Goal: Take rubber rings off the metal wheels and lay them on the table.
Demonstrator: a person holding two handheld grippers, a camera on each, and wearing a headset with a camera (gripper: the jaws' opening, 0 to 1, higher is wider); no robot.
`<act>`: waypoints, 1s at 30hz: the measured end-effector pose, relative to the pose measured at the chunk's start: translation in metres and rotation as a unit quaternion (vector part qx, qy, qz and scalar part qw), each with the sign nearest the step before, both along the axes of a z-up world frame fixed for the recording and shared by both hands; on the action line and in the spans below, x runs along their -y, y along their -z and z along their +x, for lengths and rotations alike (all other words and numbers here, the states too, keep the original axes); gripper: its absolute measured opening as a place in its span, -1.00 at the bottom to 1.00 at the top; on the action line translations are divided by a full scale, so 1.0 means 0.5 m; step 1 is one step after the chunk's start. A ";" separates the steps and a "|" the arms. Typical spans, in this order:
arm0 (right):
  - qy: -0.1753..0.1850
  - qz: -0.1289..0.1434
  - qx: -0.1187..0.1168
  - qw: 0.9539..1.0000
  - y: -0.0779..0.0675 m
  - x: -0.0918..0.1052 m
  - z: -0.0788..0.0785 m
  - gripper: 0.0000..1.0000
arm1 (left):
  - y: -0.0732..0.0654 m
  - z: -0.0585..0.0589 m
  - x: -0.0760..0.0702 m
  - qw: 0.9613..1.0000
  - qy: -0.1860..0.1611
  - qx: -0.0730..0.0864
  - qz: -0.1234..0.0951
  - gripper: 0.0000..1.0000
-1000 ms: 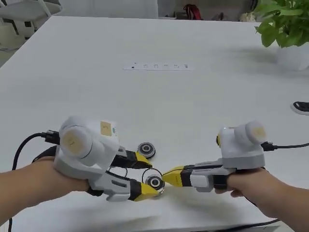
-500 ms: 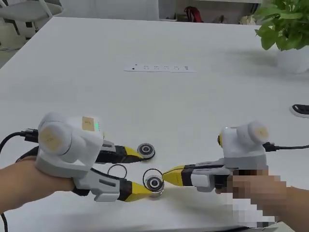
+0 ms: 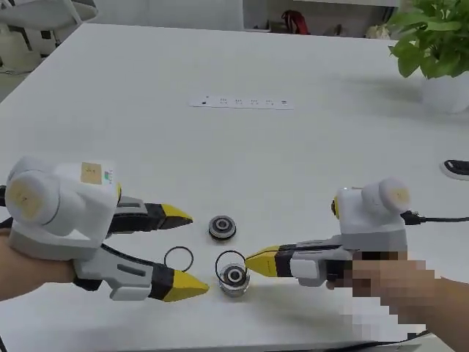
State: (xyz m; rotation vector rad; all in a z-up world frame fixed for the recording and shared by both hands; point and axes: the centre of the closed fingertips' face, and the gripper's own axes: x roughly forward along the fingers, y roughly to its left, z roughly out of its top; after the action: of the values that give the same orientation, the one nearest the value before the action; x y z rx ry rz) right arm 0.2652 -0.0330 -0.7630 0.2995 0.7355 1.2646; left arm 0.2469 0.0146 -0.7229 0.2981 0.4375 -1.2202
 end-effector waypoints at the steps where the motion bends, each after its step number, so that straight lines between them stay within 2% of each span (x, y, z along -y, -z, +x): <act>1: -0.001 0.001 0.000 1.000 -0.002 -0.001 0.000 -1.00 | -0.002 0.000 -0.002 1.000 -0.002 0.001 -0.001 0.22; 19: -0.008 0.016 0.008 1.000 -0.039 -0.034 0.021 -1.00 | -0.019 0.007 -0.055 1.000 -0.027 0.013 -0.002 0.42; 30: -0.018 0.019 0.009 1.000 -0.050 -0.060 0.030 -1.00 | -0.016 0.007 -0.091 0.999 -0.045 0.015 0.005 0.49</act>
State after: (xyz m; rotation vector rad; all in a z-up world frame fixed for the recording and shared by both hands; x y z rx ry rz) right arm 0.2800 -0.0031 -0.7381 0.3057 0.7050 1.3155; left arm 0.2505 0.0598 -0.7151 0.3022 0.4275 -1.1251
